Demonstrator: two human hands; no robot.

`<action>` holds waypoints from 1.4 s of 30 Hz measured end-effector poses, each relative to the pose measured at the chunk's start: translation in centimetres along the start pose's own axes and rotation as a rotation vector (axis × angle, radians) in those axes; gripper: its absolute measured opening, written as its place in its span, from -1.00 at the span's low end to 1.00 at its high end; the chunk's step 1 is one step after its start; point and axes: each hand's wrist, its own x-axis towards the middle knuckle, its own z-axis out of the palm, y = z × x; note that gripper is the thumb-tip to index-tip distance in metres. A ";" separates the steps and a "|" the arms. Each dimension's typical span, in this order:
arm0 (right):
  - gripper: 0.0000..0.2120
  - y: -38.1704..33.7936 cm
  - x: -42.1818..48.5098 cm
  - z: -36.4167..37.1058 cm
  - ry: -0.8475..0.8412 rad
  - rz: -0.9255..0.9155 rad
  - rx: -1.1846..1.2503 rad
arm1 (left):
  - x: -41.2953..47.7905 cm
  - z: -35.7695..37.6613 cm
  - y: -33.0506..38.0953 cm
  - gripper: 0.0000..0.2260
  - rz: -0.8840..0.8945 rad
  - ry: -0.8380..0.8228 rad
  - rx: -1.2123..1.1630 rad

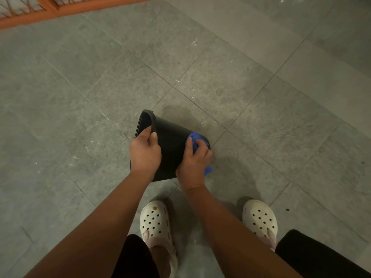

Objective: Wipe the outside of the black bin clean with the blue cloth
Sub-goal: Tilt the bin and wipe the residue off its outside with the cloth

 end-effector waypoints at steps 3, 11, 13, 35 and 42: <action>-0.39 1.8 1.1 0.3 -0.037 0.023 -0.079 | 0.0 -0.2 -0.2 -0.69 -0.025 -0.004 -0.013; -0.31 6.5 2.5 0.3 -0.187 0.091 -0.167 | 0.2 -0.3 -0.2 -0.68 -0.028 -0.016 -0.019; -0.27 7.1 2.6 0.1 -0.213 0.118 -0.166 | 0.1 -0.2 -0.2 -0.68 -0.030 -0.018 -0.016; -0.56 7.5 3.5 -0.9 -0.137 0.016 0.050 | 0.3 -0.4 1.2 -0.70 0.385 -0.083 0.290; -0.56 6.1 4.1 -0.9 -0.242 0.031 0.181 | -1.0 0.3 0.5 -0.70 0.583 -0.143 0.400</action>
